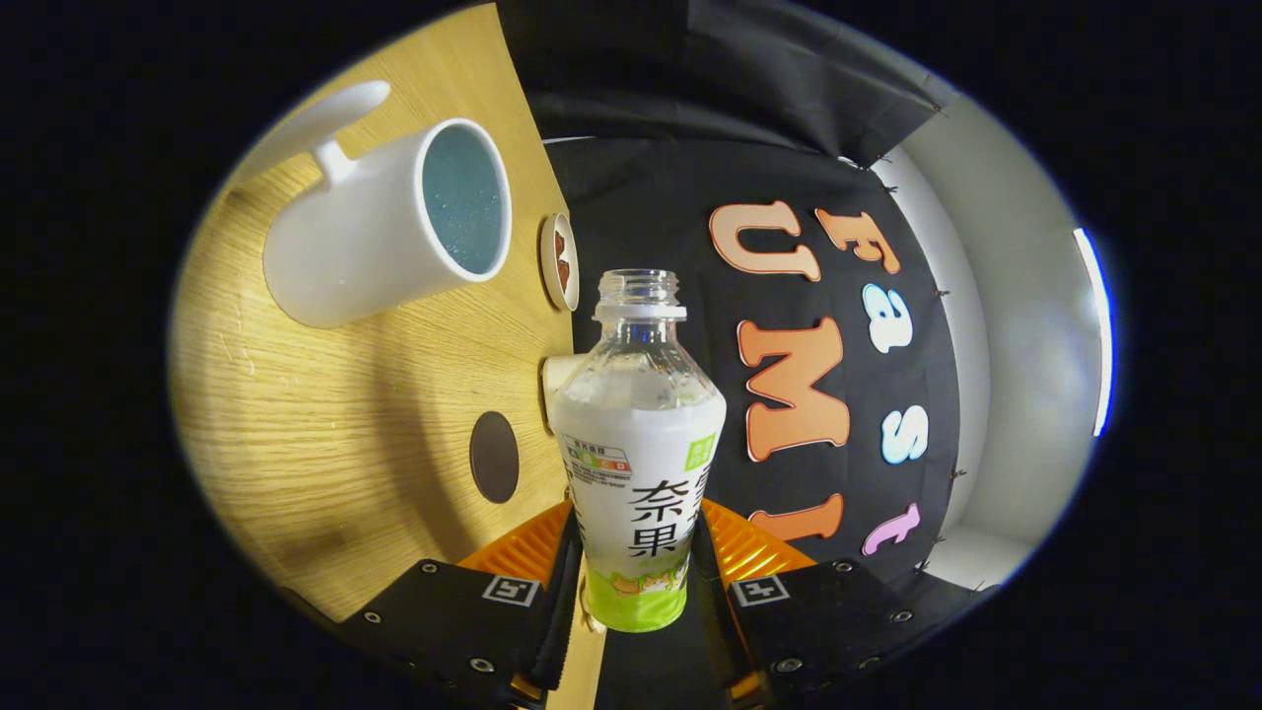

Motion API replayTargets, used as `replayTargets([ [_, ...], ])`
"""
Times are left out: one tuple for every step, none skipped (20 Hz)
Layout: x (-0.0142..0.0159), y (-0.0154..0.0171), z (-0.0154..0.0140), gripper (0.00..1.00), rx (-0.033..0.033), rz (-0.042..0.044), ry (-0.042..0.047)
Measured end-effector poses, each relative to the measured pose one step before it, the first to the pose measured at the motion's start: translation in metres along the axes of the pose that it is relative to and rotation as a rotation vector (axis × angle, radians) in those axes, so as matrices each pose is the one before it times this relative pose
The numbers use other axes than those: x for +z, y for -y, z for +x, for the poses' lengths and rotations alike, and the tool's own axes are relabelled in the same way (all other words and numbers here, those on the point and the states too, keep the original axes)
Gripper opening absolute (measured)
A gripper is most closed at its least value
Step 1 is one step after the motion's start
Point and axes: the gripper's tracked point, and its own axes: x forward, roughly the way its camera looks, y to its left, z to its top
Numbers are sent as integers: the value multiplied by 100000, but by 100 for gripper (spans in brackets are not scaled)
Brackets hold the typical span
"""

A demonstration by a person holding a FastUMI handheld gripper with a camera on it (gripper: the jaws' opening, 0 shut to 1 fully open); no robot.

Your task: Take the bottle from table, then pour the juice into the cup, finally place the bottle on the coaster

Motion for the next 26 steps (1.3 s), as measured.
replayTargets([
  [225, -38, -44, 56, -468, -1713, 1491],
  [123, -6, -71, 56, -419, -2031, 920],
  [180, 139, -96, 56, -528, -2073, 922],
  [166, 78, -120, 56, -409, -1973, 719],
  [203, 25, -70, 56, -549, -1621, 822],
  [66, 88, -91, 56, -495, -1538, 434],
  [20, 115, 95, 56, -545, -1333, 497],
  [84, 44, -24, 56, -255, -1037, 474],
  [78, 147, 266, 56, 95, -1108, 389],
  [41, 122, 81, 56, 108, -1076, 383],
  [-43, 7, 109, 56, 116, -944, 242],
  [26, 24, -73, 56, 120, -952, 122],
  [31, 88, 40, 56, 140, -680, 326],
  [56, 69, -98, 56, 156, -624, 276],
  [23, 77, 134, 56, 105, -713, 345],
  [22, 72, 32, 56, -158, -630, 139],
  [99, 21, -64, 56, 42, -626, 128],
  [9, 183, -193, 56, 61, -443, 277],
  [26, 5, 31, 56, 442, -595, 249],
  [58, 117, 33, 56, -64, -758, 197],
  [-22, 60, -31, 56, 115, -919, -40],
  [9, 110, 28, 56, -154, -792, 22],
  [47, -5, 37, 56, 82, -625, 75],
  [104, 103, -13, 56, -239, -536, 85],
  [-128, 23, 24, 56, -157, -704, 176],
  [95, 79, 26, 56, -513, -717, 214],
])
